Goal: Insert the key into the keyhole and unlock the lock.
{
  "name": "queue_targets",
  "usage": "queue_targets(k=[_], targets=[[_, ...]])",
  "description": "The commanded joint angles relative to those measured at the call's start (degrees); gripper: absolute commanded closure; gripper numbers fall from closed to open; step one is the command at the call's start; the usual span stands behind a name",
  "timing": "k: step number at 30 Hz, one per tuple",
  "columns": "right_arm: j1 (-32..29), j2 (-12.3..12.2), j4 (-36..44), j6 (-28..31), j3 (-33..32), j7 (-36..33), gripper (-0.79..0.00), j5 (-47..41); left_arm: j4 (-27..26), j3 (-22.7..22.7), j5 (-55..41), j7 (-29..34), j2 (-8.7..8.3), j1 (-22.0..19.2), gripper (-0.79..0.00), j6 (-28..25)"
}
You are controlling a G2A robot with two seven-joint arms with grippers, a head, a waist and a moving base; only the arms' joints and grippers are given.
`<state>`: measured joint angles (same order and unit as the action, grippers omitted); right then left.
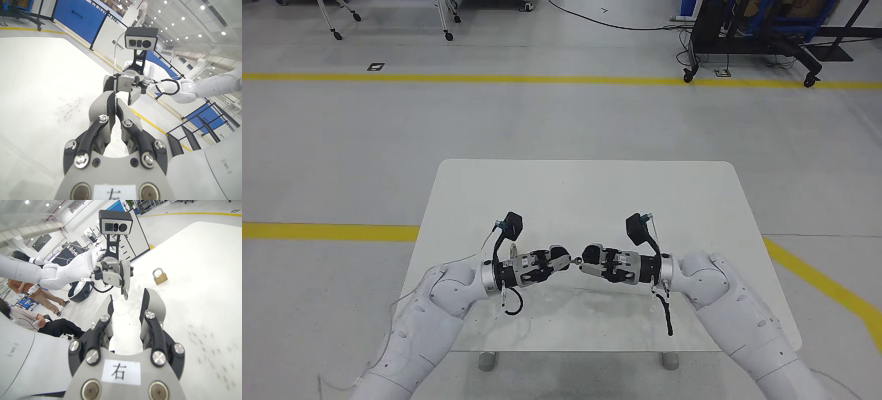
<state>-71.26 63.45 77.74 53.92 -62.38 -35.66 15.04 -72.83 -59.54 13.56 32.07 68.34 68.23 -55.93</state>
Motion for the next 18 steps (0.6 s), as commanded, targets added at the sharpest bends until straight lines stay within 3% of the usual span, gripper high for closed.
queue_targets(k=[1, 9, 11, 17, 18], targets=[[0.28, -0.02, -0.32, 0.29, 0.34, -0.12, -0.268, -0.42, -0.01, 0.2, 0.07, -0.55, 0.0, -0.02, 0.0, 0.01], [1.39, 0.01, -1.18, 0.8, 1.85, 0.27, -0.111, -1.34, 0.22, 1.35, 0.45, -1.28, -0.04, -0.41, 0.0, -0.01], [1.6, 0.01, -1.38, 0.78, 2.21, 0.31, 0.0, -1.48, 0.29, 1.55, 0.22, -1.53, -0.07, -0.43, 0.0, -0.09], [2.18, -0.04, -1.92, 1.56, 3.17, 0.15, 0.0, -2.37, 0.46, 1.91, 0.16, -1.82, -0.22, -0.67, 0.0, -0.01], [2.28, -0.07, -2.01, 1.72, 3.29, 0.13, 0.0, -2.52, 0.47, 1.85, 0.4, -2.12, -0.24, -0.7, -0.055, 0.37]])
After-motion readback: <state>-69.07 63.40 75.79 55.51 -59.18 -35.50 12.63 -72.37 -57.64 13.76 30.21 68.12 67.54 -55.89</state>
